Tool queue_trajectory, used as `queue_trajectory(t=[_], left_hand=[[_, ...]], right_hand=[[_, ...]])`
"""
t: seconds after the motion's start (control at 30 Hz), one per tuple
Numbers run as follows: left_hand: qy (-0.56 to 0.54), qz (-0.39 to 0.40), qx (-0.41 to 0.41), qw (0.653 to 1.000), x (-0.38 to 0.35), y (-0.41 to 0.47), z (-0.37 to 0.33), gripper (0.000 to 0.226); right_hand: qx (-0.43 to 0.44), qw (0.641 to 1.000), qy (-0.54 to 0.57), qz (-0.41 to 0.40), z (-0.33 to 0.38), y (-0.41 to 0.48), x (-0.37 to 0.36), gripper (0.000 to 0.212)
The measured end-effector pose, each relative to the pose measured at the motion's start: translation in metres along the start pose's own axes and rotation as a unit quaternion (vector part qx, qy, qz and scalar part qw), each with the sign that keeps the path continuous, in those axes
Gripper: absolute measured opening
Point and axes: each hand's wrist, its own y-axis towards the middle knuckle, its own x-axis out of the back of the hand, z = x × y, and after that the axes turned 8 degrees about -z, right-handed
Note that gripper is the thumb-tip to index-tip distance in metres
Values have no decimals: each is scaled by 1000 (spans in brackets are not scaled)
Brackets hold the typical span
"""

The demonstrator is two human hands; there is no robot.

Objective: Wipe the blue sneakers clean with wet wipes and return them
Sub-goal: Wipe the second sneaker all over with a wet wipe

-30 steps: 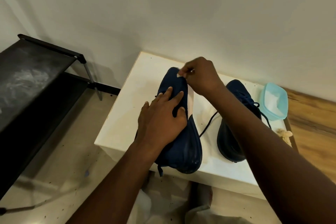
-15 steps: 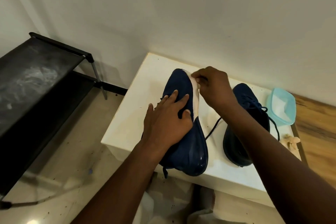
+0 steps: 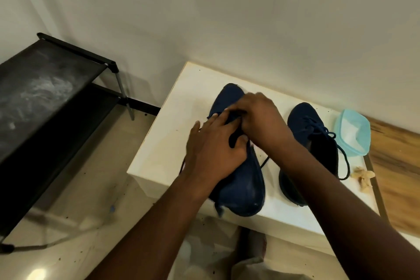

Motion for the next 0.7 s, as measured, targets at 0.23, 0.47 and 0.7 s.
queue_trajectory(t=[0.23, 0.47, 0.7], left_hand=[[-173, -63, 23, 983, 1, -9, -4, 48], [-173, 43, 44, 983, 7, -12, 3, 72], [-188, -35, 78, 978, 14, -8, 9, 46]], right_hand=[[-269, 958, 100, 20, -33, -24, 2, 41], [-376, 856, 353, -28, -24, -70, 21, 42], [-468, 665, 575, -90, -8, -77, 22, 20]])
